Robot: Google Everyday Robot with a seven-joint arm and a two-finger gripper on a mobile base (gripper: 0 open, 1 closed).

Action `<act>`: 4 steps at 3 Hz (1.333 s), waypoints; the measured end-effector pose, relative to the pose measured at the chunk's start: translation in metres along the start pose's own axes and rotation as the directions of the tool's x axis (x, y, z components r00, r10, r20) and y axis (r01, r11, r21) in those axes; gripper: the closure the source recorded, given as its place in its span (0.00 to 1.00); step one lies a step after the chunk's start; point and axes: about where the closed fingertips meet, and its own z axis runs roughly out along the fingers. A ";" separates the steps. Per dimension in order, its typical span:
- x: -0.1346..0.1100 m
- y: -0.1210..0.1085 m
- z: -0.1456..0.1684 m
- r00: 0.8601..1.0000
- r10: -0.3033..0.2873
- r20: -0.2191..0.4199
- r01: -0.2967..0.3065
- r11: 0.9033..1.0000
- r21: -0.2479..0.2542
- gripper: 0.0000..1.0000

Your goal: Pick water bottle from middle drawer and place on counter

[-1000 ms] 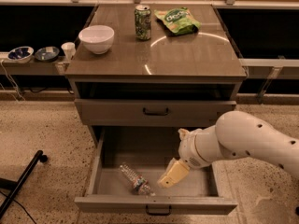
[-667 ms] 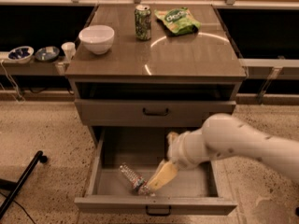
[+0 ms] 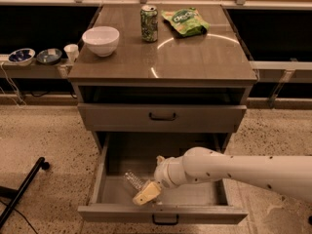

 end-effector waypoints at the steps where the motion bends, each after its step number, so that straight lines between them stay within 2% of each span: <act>1: -0.014 -0.023 0.031 0.998 -0.021 0.054 0.018 0.998 0.057 0.00; 2: -0.009 -0.045 0.071 0.998 -0.041 0.039 0.037 0.994 0.107 0.00; 3: 0.007 -0.050 0.098 0.999 -0.042 0.005 0.041 0.993 0.110 0.00; 4: 0.023 -0.052 0.116 0.999 -0.034 -0.025 0.037 0.994 0.105 0.11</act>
Offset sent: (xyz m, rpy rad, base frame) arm 0.0861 0.0412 -0.0652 -0.0398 -0.1629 -0.0739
